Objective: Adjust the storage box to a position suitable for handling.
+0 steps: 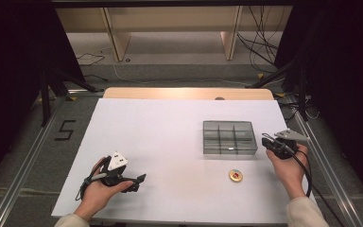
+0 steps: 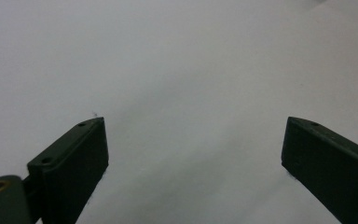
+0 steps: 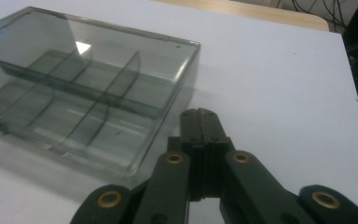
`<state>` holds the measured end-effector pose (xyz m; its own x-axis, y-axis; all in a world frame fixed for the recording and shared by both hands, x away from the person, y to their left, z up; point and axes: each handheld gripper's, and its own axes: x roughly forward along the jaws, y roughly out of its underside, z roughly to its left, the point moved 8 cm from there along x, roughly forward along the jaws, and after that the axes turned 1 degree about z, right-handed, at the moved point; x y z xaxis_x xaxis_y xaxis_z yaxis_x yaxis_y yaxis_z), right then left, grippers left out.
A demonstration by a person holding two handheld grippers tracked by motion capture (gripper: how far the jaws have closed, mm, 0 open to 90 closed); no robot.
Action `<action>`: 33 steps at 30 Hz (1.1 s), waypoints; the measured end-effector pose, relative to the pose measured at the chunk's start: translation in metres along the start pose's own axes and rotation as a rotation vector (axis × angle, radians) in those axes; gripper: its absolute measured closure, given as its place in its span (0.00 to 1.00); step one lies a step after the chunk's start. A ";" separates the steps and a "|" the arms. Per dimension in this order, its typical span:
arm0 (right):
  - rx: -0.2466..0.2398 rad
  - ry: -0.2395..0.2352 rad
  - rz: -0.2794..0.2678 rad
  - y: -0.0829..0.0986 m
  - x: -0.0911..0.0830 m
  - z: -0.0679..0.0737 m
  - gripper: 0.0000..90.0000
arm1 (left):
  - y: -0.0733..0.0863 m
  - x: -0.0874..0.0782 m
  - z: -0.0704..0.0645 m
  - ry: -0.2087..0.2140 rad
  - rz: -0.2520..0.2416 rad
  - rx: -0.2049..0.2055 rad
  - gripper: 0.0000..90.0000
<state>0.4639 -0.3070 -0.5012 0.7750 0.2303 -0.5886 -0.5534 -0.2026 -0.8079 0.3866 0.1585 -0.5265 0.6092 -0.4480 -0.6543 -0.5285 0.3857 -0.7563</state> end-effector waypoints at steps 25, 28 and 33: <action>-0.020 -0.106 0.090 -0.003 0.058 -0.007 1.00 | 0.000 0.001 0.001 0.001 0.002 0.003 0.09; -0.024 -0.109 0.088 -0.003 0.059 -0.006 1.00 | 0.000 0.002 0.001 0.002 0.001 0.002 0.10; -0.024 -0.127 0.088 -0.005 0.061 0.002 1.00 | -0.001 0.003 0.001 0.002 -0.001 -0.002 0.10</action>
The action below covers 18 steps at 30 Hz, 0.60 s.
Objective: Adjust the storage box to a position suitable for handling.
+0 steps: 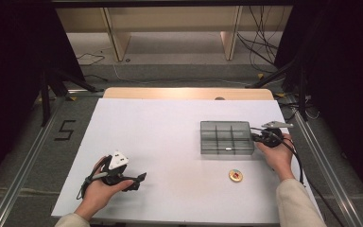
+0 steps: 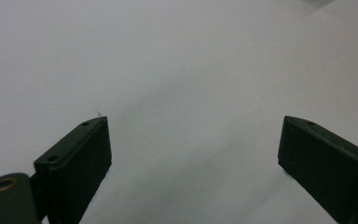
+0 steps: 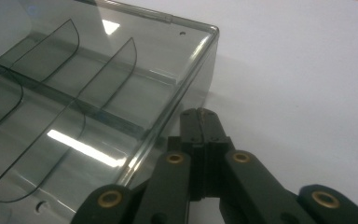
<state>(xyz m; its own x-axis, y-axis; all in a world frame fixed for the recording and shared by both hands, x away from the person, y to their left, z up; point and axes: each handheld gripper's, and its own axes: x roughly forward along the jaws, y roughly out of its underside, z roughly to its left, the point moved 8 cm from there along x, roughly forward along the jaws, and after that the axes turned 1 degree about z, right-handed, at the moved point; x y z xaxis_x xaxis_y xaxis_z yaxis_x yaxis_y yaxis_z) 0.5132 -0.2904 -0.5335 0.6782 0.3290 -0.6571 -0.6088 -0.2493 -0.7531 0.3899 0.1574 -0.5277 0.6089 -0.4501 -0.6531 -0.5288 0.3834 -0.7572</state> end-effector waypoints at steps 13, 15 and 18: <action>0.022 0.003 0.049 -0.007 0.009 0.054 1.00 | -0.002 0.001 0.003 -0.017 -0.011 -0.011 0.15; 0.022 0.007 0.058 -0.009 0.010 0.064 1.00 | -0.002 0.001 0.004 -0.020 -0.010 -0.007 0.16; 0.022 0.018 0.067 -0.010 0.012 0.078 1.00 | -0.002 0.002 0.003 -0.019 -0.002 -0.010 0.17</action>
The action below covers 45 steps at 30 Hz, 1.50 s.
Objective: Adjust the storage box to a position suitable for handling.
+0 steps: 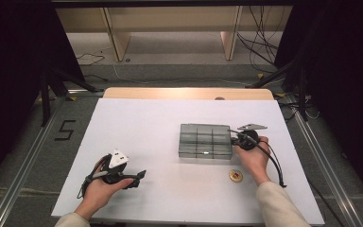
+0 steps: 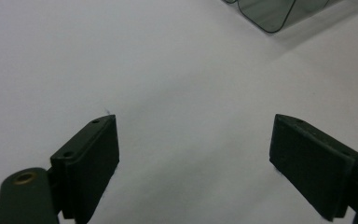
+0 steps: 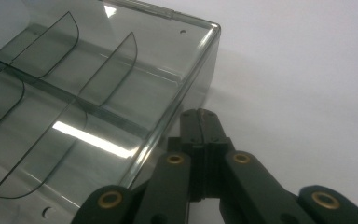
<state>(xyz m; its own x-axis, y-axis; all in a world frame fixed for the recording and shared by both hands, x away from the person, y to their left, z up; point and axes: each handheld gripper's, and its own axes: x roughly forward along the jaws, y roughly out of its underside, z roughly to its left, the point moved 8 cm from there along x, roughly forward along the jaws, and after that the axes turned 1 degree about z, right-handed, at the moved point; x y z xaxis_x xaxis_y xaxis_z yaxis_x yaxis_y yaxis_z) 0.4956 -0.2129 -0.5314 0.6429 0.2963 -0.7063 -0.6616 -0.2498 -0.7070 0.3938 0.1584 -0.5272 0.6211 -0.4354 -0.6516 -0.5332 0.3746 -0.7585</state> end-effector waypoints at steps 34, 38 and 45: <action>0.012 0.036 0.055 -0.013 0.020 0.078 1.00 | -0.005 0.014 -0.023 0.043 0.030 0.071 0.47; 0.012 0.035 0.054 -0.013 0.020 0.079 1.00 | -0.005 0.015 -0.023 0.038 0.027 0.070 0.47; 0.011 0.033 0.057 -0.013 0.020 0.080 1.00 | -0.005 0.014 -0.022 0.036 0.027 0.074 0.49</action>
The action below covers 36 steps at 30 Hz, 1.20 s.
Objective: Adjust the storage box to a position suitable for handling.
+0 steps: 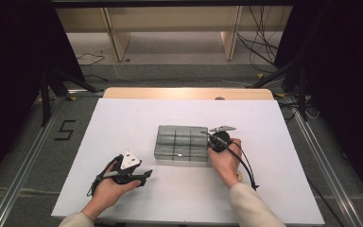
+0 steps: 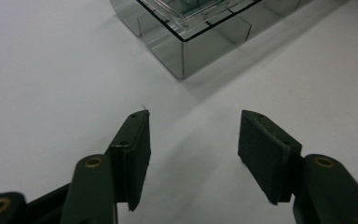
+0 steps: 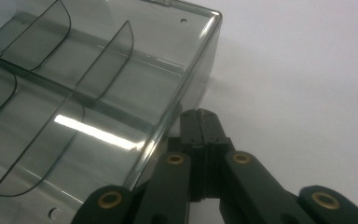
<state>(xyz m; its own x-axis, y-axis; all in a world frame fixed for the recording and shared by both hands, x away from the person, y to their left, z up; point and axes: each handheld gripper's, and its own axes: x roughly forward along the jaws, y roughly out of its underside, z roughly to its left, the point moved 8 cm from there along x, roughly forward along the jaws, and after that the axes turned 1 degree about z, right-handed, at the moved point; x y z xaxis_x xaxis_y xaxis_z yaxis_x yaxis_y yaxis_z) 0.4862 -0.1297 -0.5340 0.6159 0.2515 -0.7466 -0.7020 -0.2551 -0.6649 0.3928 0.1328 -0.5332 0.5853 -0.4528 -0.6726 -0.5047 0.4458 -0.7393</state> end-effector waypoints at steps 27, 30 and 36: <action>-0.110 -0.105 -0.105 0.016 -0.042 -0.015 0.94 | 0.001 -0.001 0.000 0.004 -0.019 0.002 0.55; -0.107 -0.144 -0.146 0.024 -0.052 -0.016 0.85 | 0.002 -0.002 -0.001 0.017 -0.024 0.003 0.57; -0.150 -0.187 -0.187 0.037 -0.063 -0.010 0.76 | 0.004 -0.004 -0.001 0.018 -0.026 0.013 0.55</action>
<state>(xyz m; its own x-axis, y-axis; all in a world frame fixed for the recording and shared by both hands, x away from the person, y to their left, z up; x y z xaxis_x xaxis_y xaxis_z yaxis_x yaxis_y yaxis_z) 0.4252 -0.1645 -0.5118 0.6432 0.4714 -0.6034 -0.5133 -0.3193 -0.7966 0.3881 0.1355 -0.5337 0.5867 -0.4783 -0.6534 -0.4806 0.4437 -0.7564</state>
